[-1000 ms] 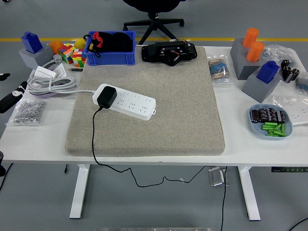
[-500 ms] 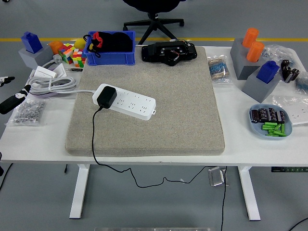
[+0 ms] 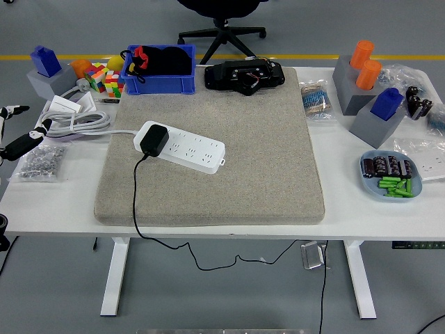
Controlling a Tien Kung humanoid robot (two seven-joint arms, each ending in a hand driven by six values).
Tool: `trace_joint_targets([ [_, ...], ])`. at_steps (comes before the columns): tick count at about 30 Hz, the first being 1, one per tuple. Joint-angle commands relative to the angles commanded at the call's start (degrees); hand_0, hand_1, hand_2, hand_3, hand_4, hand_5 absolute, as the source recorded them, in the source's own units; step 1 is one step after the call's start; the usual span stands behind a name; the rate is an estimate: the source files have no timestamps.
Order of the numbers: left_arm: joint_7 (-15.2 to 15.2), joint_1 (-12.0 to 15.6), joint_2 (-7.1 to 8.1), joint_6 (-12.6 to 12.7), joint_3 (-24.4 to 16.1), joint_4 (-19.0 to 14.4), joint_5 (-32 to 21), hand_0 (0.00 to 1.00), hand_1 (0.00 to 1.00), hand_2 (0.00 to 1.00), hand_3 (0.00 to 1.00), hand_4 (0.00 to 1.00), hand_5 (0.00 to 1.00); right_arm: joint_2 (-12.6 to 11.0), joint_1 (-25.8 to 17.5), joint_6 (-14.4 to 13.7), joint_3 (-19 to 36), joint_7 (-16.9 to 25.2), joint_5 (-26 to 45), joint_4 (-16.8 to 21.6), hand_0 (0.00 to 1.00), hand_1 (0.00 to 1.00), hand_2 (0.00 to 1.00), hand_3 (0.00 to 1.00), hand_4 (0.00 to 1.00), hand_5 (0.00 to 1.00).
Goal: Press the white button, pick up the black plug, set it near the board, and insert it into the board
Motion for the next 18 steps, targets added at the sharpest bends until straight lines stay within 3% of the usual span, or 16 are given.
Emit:
trace_joint_targets([
  [18,-0.10,-0.91,1.07,0.24,-0.22,0.31,-0.69,0.948,0.923,0.849,0.761,0.799,0.519,-1.43,0.88,-0.10,-3.19,0.17,0.24,0.62,0.781,0.680,0.657,0.614,0.672,0.441],
])
